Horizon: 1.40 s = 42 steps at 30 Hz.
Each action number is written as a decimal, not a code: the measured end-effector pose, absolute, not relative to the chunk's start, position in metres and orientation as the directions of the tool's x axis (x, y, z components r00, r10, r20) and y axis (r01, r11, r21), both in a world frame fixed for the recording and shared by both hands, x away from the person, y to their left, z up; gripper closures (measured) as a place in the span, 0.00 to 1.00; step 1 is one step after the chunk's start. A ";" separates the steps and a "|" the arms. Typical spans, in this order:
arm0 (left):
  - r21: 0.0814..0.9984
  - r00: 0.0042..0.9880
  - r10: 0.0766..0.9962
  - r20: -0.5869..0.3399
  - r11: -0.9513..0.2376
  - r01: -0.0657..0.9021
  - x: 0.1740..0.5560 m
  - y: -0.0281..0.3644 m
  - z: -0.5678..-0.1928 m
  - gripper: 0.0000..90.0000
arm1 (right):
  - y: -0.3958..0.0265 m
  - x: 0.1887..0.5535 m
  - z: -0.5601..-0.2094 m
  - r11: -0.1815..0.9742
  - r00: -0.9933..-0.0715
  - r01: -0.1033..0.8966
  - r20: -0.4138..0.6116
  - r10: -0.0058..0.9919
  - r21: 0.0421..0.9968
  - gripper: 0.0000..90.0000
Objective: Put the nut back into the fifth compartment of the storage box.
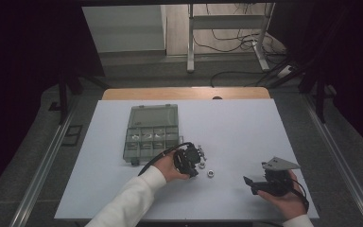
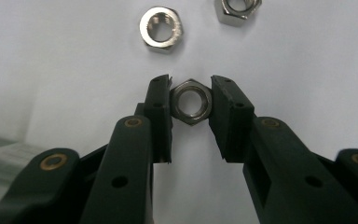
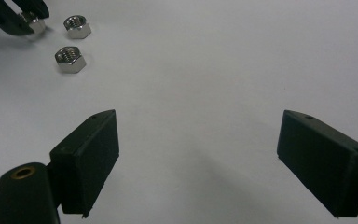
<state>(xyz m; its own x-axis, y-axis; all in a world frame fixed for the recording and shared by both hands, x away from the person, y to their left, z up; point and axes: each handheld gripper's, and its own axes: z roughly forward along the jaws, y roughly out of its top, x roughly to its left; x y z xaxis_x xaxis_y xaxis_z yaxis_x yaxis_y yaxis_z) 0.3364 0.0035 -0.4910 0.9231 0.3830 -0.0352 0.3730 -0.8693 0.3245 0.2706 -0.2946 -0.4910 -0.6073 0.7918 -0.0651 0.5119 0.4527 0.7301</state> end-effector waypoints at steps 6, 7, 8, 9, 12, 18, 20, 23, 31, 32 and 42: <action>0.358 0.910 0.412 -0.042 -0.844 0.399 0.337 0.013 -0.480 0.77 | -0.294 0.271 -0.491 0.456 -0.608 0.511 -0.068 0.791 0.729 0.14; 0.360 0.908 0.416 -0.045 -0.841 0.403 0.338 0.014 -0.478 0.77 | -0.294 0.271 -0.491 0.455 -0.608 0.511 -0.068 0.791 0.729 0.14; 0.362 0.908 0.417 -0.044 -0.840 0.404 0.338 0.016 -0.477 0.77 | -0.294 0.271 -0.491 0.455 -0.608 0.511 -0.068 0.791 0.729 0.14; 0.370 0.905 0.424 -0.041 -0.835 0.407 0.338 0.019 -0.474 0.77 | -0.293 0.270 -0.490 0.453 -0.607 0.511 -0.066 0.792 0.730 0.14; 0.377 0.903 0.428 -0.043 -0.830 0.412 0.339 0.023 -0.471 0.77 | -0.293 0.270 -0.490 0.454 -0.608 0.511 -0.067 0.791 0.730 0.14; 0.401 0.893 0.448 -0.051 -0.809 0.429 0.341 0.036 -0.463 0.77 | -0.294 0.270 -0.491 0.452 -0.605 0.512 -0.067 0.793 0.730 0.14; 0.408 0.890 0.454 -0.049 -0.804 0.433 0.341 0.040 -0.460 0.77 | -0.294 0.270 -0.491 0.451 -0.604 0.512 -0.067 0.794 0.731 0.14; 0.415 0.883 0.467 -0.048 -0.795 0.443 0.342 0.048 -0.458 0.77 | -0.294 0.270 -0.491 0.452 -0.604 0.513 -0.067 0.794 0.729 0.14; 0.431 0.862 0.504 -0.048 -0.768 0.473 0.341 0.070 -0.450 0.77 | -0.294 0.270 -0.491 0.451 -0.603 0.513 -0.068 0.795 0.731 0.14; 0.433 0.860 0.508 -0.048 -0.765 0.476 0.341 0.072 -0.449 0.77 | -0.294 0.270 -0.491 0.451 -0.603 0.513 -0.068 0.795 0.731 0.14; 0.446 0.831 0.554 -0.051 -0.731 0.516 0.342 0.099 -0.445 0.77 | -0.294 0.270 -0.490 0.452 -0.603 0.514 -0.068 0.795 0.729 0.15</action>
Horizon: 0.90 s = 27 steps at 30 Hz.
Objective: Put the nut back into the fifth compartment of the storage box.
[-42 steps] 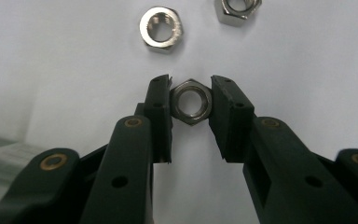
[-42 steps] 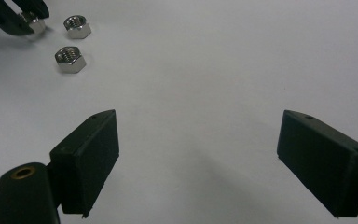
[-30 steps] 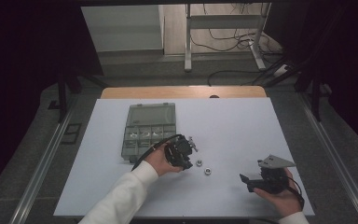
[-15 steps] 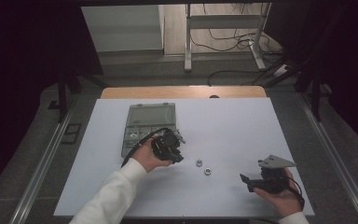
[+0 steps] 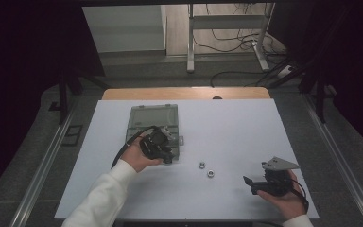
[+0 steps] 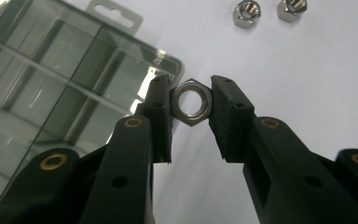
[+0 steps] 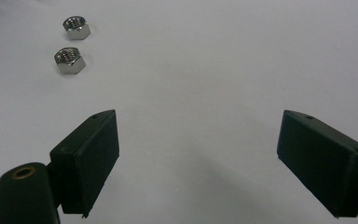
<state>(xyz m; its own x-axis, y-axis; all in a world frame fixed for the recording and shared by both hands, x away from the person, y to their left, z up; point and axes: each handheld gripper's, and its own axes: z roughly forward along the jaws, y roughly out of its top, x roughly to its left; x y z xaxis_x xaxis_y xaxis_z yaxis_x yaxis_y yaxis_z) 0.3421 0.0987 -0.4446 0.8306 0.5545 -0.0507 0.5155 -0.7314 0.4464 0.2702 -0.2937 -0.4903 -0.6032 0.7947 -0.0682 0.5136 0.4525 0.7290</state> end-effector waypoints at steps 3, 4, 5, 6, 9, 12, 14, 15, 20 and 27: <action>0.451 0.824 0.565 -0.050 -0.723 0.523 0.342 0.105 -0.443 0.77 | -0.293 0.270 -0.490 0.453 -0.603 0.514 -0.068 0.795 0.728 0.15; 0.452 0.821 0.568 -0.051 -0.720 0.526 0.342 0.107 -0.443 0.77 | -0.293 0.270 -0.490 0.453 -0.603 0.514 -0.068 0.795 0.728 0.15; 0.453 0.819 0.572 -0.050 -0.718 0.529 0.342 0.109 -0.442 0.77 | -0.293 0.270 -0.490 0.452 -0.603 0.514 -0.068 0.795 0.729 0.15; 0.455 0.817 0.575 -0.051 -0.715 0.532 0.343 0.111 -0.442 0.77 | -0.293 0.270 -0.490 0.452 -0.603 0.514 -0.068 0.795 0.729 0.15; 0.458 0.806 0.590 -0.051 -0.703 0.544 0.343 0.120 -0.441 0.77 | -0.293 0.270 -0.490 0.452 -0.603 0.514 -0.068 0.795 0.729 0.15; 0.462 0.798 0.600 -0.054 -0.694 0.553 0.343 0.124 -0.441 0.77 | -0.293 0.270 -0.490 0.452 -0.603 0.514 -0.068 0.795 0.729 0.15; 0.463 0.791 0.610 -0.054 -0.686 0.561 0.343 0.129 -0.441 0.77 | -0.293 0.270 -0.490 0.454 -0.604 0.515 -0.068 0.794 0.727 0.14; 0.464 0.787 0.615 -0.055 -0.682 0.565 0.343 0.132 -0.441 0.77 | -0.293 0.270 -0.491 0.453 -0.604 0.514 -0.068 0.794 0.728 0.15; 0.463 0.770 0.636 -0.053 -0.667 0.583 0.344 0.145 -0.440 0.77 | -0.293 0.270 -0.491 0.453 -0.604 0.515 -0.068 0.794 0.728 0.15; 0.460 0.743 0.667 -0.055 -0.644 0.612 0.345 0.163 -0.443 0.77 | -0.293 0.270 -0.491 0.453 -0.603 0.516 -0.068 0.795 0.727 0.15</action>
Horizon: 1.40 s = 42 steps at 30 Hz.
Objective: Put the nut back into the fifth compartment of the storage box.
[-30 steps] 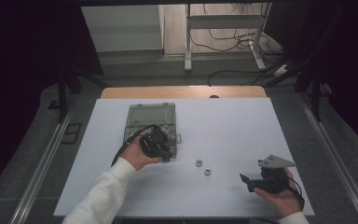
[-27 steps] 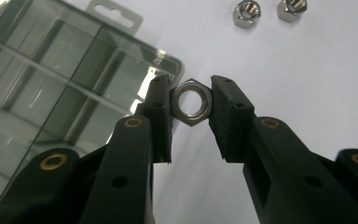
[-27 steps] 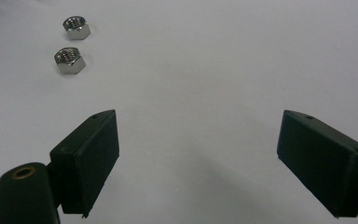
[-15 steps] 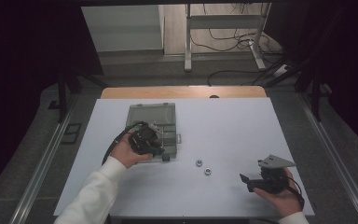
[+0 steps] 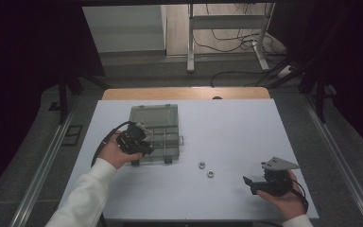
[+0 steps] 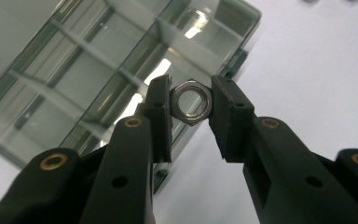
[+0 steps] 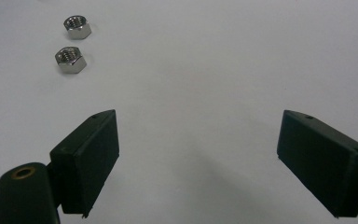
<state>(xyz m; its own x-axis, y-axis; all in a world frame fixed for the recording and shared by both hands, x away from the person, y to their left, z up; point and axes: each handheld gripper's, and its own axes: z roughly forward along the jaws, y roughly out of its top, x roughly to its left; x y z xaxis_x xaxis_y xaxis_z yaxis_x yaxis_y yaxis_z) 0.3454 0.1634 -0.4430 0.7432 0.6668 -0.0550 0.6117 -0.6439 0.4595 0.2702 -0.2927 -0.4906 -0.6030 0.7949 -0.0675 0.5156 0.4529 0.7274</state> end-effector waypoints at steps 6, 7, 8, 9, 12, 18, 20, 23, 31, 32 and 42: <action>0.457 0.723 0.689 -0.055 -0.627 0.632 0.346 0.178 -0.444 0.77 | -0.292 0.270 -0.491 0.455 -0.604 0.515 -0.068 0.794 0.727 0.15; 0.455 0.722 0.690 -0.055 -0.626 0.633 0.346 0.180 -0.445 0.77 | -0.292 0.270 -0.491 0.454 -0.604 0.515 -0.068 0.794 0.727 0.15; 0.454 0.718 0.694 -0.052 -0.624 0.636 0.345 0.183 -0.446 0.77 | -0.292 0.270 -0.491 0.455 -0.604 0.515 -0.069 0.794 0.727 0.15; 0.453 0.714 0.699 -0.053 -0.620 0.641 0.345 0.185 -0.446 0.77 | -0.292 0.270 -0.491 0.454 -0.604 0.515 -0.069 0.794 0.727 0.15; 0.449 0.700 0.711 -0.056 -0.608 0.654 0.345 0.193 -0.448 0.77 | -0.292 0.270 -0.491 0.455 -0.604 0.516 -0.069 0.794 0.726 0.15; 0.443 0.679 0.731 -0.062 -0.589 0.675 0.346 0.204 -0.453 0.77 | -0.292 0.270 -0.491 0.455 -0.603 0.516 -0.069 0.794 0.726 0.15; 0.442 0.674 0.736 -0.064 -0.584 0.681 0.347 0.206 -0.454 0.77 | -0.292 0.270 -0.491 0.455 -0.603 0.517 -0.069 0.794 0.725 0.15; 0.439 0.665 0.744 -0.063 -0.577 0.688 0.347 0.210 -0.455 0.77 | -0.292 0.270 -0.491 0.455 -0.603 0.517 -0.069 0.795 0.725 0.15; 0.429 0.649 0.759 -0.059 -0.567 0.703 0.350 0.216 -0.459 0.77 | -0.291 0.270 -0.491 0.456 -0.604 0.517 -0.069 0.794 0.725 0.15; 0.428 0.648 0.759 -0.057 -0.568 0.703 0.350 0.216 -0.459 0.77 | -0.291 0.270 -0.491 0.456 -0.604 0.517 -0.069 0.794 0.725 0.15; 0.413 0.638 0.768 -0.049 -0.566 0.713 0.354 0.217 -0.466 0.77 | -0.291 0.270 -0.491 0.458 -0.605 0.518 -0.069 0.793 0.722 0.15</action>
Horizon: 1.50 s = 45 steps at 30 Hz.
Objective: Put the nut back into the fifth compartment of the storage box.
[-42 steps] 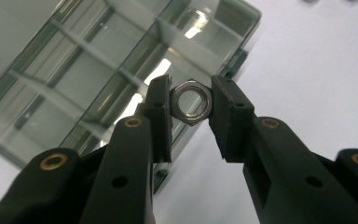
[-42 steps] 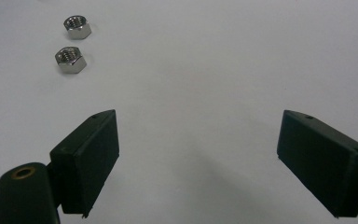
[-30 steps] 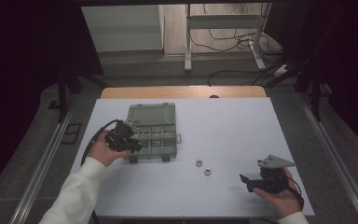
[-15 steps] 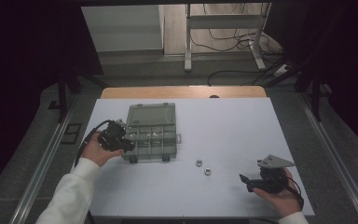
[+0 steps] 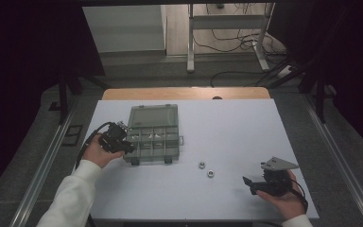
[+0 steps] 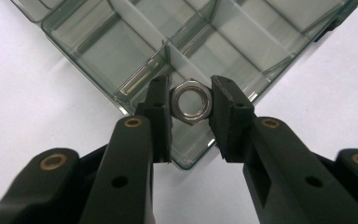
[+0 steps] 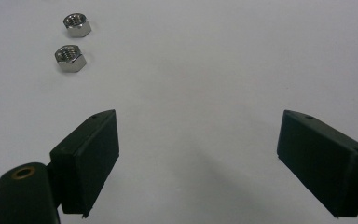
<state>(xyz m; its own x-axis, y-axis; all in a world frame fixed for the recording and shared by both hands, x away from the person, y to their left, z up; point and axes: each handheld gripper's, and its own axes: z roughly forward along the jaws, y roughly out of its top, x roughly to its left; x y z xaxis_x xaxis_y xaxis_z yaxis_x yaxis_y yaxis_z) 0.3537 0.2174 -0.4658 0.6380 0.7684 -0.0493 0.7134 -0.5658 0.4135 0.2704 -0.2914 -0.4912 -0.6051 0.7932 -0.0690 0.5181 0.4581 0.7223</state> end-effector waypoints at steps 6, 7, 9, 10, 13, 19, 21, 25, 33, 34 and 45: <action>0.402 0.628 0.777 -0.046 -0.562 0.723 0.356 0.218 -0.472 0.77 | -0.291 0.270 -0.491 0.459 -0.605 0.518 -0.069 0.793 0.722 0.15; 0.402 0.627 0.778 -0.046 -0.560 0.724 0.356 0.218 -0.473 0.77 | -0.291 0.270 -0.491 0.459 -0.606 0.519 -0.069 0.793 0.722 0.15; 0.400 0.625 0.779 -0.043 -0.560 0.726 0.356 0.218 -0.473 0.77 | -0.291 0.270 -0.491 0.459 -0.605 0.519 -0.069 0.793 0.722 0.15; 0.402 0.625 0.779 -0.042 -0.560 0.725 0.356 0.218 -0.473 0.77 | -0.291 0.270 -0.491 0.458 -0.605 0.519 -0.069 0.793 0.722 0.15; 0.411 0.627 0.778 -0.036 -0.560 0.719 0.356 0.218 -0.473 0.76 | -0.291 0.270 -0.491 0.459 -0.605 0.519 -0.069 0.793 0.721 0.15; 0.448 0.615 0.788 -0.013 -0.545 0.708 0.351 0.219 -0.467 0.44 | -0.291 0.270 -0.491 0.459 -0.605 0.518 -0.069 0.793 0.722 0.15; 0.455 0.613 0.790 -0.008 -0.543 0.706 0.349 0.219 -0.465 0.32 | -0.291 0.270 -0.491 0.459 -0.605 0.519 -0.069 0.793 0.722 0.15; 0.480 0.611 0.791 0.000 -0.537 0.694 0.343 0.214 -0.459 0.19 | -0.291 0.270 -0.491 0.460 -0.606 0.518 -0.069 0.792 0.721 0.15; 0.509 0.648 0.761 0.012 -0.562 0.652 0.336 0.194 -0.453 0.15 | -0.290 0.271 -0.491 0.462 -0.607 0.517 -0.072 0.792 0.721 0.15; 0.510 0.656 0.755 0.013 -0.569 0.645 0.335 0.190 -0.453 0.15 | -0.290 0.271 -0.492 0.462 -0.606 0.516 -0.073 0.792 0.721 0.15; 0.539 0.720 0.694 0.020 -0.614 0.577 0.328 0.151 -0.445 0.15 | -0.291 0.271 -0.491 0.462 -0.606 0.517 -0.073 0.792 0.721 0.15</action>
<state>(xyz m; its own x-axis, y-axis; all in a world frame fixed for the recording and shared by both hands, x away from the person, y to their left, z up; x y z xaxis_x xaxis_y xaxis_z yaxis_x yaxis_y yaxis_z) 0.3282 0.1513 -0.4449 0.7197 0.6940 0.0199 0.5767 -0.6135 0.5395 0.2705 -0.2908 -0.4912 -0.6060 0.7921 -0.0726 0.5170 0.4616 0.7209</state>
